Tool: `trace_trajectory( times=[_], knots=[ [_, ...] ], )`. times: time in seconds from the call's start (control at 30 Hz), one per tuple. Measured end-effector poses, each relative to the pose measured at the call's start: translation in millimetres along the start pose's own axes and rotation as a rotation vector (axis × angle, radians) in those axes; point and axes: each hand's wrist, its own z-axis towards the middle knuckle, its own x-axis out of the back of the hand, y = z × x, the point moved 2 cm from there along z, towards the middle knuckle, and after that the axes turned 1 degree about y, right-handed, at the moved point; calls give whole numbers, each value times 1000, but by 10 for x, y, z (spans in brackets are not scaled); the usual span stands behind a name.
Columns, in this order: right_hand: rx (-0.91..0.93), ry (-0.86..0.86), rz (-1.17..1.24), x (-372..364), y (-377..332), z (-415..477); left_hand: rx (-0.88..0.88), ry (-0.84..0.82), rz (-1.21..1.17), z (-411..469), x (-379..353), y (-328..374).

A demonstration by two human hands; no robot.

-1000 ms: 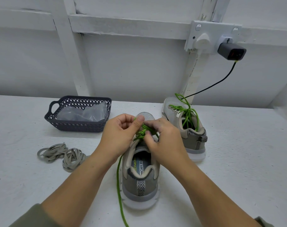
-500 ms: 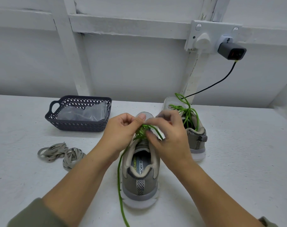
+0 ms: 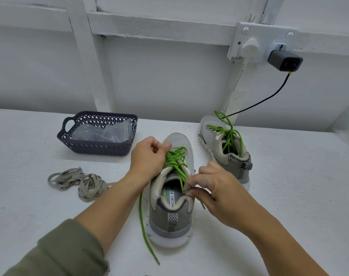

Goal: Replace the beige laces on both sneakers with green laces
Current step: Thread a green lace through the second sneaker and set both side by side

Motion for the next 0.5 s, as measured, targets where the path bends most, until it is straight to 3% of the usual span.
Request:
trace_trajectory(
  times=[0.17, 0.27, 0.37, 0.43, 0.5],
  knots=[
    [-161, -64, 84, 43, -6, -5, 37, -129, -45, -51, 94, 40],
    [-277, -92, 219, 80, -49, 9, 17, -230, 153, -122, 279, 128],
    [-510, -37, 371, 123, -43, 60, 159, -367, 251, -210, 456, 124],
    [-626, -174, 287, 134, -20, 72, 241, -511, 295, -285, 548, 106],
    [-662, -348, 173, 122, -17, 59, 207, -627, 412, -312, 623, 86]
  ],
)
